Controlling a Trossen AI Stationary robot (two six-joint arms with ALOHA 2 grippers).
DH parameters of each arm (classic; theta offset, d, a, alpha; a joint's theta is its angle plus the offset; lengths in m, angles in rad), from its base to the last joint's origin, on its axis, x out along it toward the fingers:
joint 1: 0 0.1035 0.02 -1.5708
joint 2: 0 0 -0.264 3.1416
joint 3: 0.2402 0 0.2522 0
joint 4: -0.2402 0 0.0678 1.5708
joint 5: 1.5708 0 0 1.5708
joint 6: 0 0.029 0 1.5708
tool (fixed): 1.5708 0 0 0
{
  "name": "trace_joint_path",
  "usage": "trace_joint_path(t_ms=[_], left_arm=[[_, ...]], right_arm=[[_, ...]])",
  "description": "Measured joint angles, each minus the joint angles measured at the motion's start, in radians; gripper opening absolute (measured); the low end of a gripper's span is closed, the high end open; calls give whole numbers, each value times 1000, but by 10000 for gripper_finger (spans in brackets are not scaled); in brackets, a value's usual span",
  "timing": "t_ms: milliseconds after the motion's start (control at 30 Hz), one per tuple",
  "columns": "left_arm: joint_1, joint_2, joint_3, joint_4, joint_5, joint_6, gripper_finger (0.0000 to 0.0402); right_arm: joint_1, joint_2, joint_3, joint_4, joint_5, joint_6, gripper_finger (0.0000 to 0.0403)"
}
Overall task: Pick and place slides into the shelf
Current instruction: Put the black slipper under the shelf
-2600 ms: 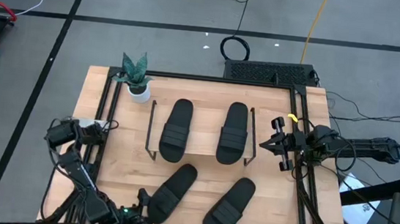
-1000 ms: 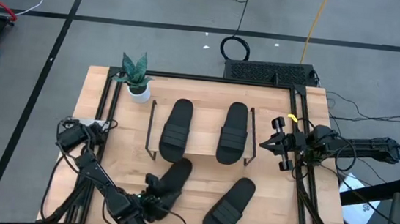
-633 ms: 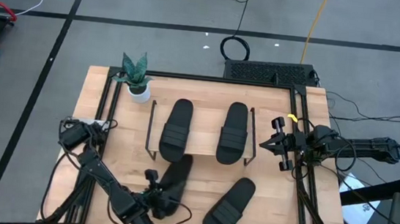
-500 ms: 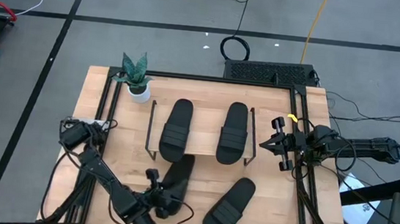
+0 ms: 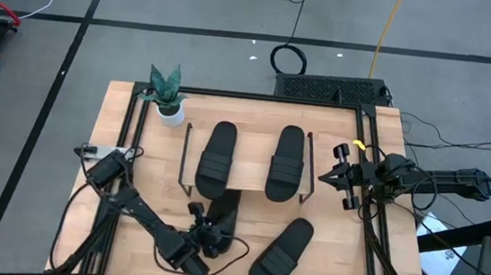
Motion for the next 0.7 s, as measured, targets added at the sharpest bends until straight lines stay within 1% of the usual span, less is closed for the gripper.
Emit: trace_joint_path(t_ms=[167,333,467,700], left_arm=[[37,0,0,-64,-15,-5,0],[71,0,0,-181,-17,-90,0],[84,0,0,-201,-16,-92,0],[92,-2,0,-205,88,-50,2]], right_arm=[[0,0,0,0,0,0,0],[0,0,0,0,0,0,0],[0,0,0,0,0,0,0],[0,0,0,0,0,0,0]])
